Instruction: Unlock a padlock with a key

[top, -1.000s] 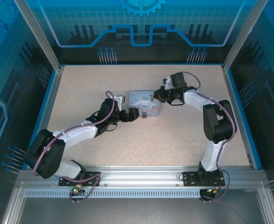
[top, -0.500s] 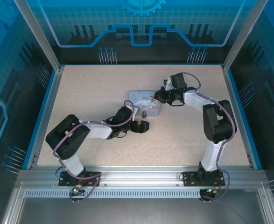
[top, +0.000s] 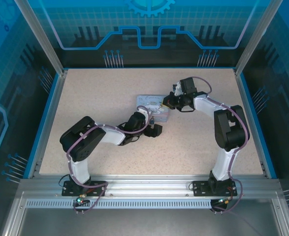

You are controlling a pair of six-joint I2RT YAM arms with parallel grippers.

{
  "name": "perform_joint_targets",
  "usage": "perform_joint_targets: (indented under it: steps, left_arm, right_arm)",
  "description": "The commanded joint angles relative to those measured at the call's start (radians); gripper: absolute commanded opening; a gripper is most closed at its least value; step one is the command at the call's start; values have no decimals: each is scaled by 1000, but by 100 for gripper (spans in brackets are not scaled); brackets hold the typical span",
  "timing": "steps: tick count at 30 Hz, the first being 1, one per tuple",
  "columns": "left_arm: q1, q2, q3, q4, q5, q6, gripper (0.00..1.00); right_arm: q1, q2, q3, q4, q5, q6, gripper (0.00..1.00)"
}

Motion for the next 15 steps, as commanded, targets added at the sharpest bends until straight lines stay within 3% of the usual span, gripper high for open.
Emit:
perform_joint_targets:
  steps: [1,15]
  left_arm:
    - [-17,34,36,42,-67,42,99]
    - [-32,105,67,166,-41,9,99]
  right_arm:
    - [1,-12,-14,-27,7,-4,0]
    - [1,-13,-5,-55,12,-20,0]
